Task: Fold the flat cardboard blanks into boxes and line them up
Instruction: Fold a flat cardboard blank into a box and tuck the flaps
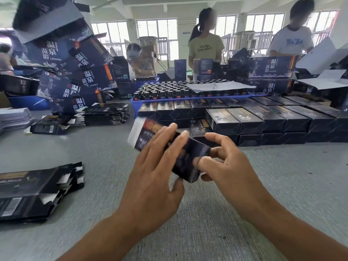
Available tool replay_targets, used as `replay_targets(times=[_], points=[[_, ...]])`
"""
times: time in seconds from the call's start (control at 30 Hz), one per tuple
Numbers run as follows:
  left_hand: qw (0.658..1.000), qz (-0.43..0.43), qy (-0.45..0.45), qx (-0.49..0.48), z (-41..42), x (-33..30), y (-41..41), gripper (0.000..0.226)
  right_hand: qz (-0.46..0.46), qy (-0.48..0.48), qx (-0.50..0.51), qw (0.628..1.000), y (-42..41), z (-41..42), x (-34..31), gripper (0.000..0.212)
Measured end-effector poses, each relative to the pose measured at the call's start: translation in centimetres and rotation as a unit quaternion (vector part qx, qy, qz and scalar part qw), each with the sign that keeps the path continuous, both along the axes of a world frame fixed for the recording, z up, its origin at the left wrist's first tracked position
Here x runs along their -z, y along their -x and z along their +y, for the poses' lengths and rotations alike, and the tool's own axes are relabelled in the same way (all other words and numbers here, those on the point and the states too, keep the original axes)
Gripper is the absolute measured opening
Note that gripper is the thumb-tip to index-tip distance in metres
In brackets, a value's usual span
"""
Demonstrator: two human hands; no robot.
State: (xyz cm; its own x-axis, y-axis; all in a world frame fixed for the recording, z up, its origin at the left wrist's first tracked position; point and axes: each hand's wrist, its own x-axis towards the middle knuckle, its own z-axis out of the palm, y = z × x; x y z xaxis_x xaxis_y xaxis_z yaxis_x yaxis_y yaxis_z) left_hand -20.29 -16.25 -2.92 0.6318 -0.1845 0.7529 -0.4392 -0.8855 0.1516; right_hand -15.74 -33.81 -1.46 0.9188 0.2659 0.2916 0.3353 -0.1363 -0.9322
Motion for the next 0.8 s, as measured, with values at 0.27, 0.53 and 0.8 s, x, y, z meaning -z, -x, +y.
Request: replay_targets(times=[0.27,0.53,0.8], points=[[0.901,0.114,0.412,0.073,1.0,-0.7,-0.4,0.048,0.065,0.06,-0.082,0.993,-0.2,-0.4,-0.2,0.051],[0.85,0.091,0.502,0.135,1.2,-1.1,-0.4,0.055,0.062,0.122,-0.113,0.984,-0.6,-0.5,-0.1,0.044],[0.897,0.135,0.389,0.162,0.8,-0.5,0.0,0.06,-0.094,-0.003,-0.047,0.994,0.0,-0.6,-1.0,0.056]])
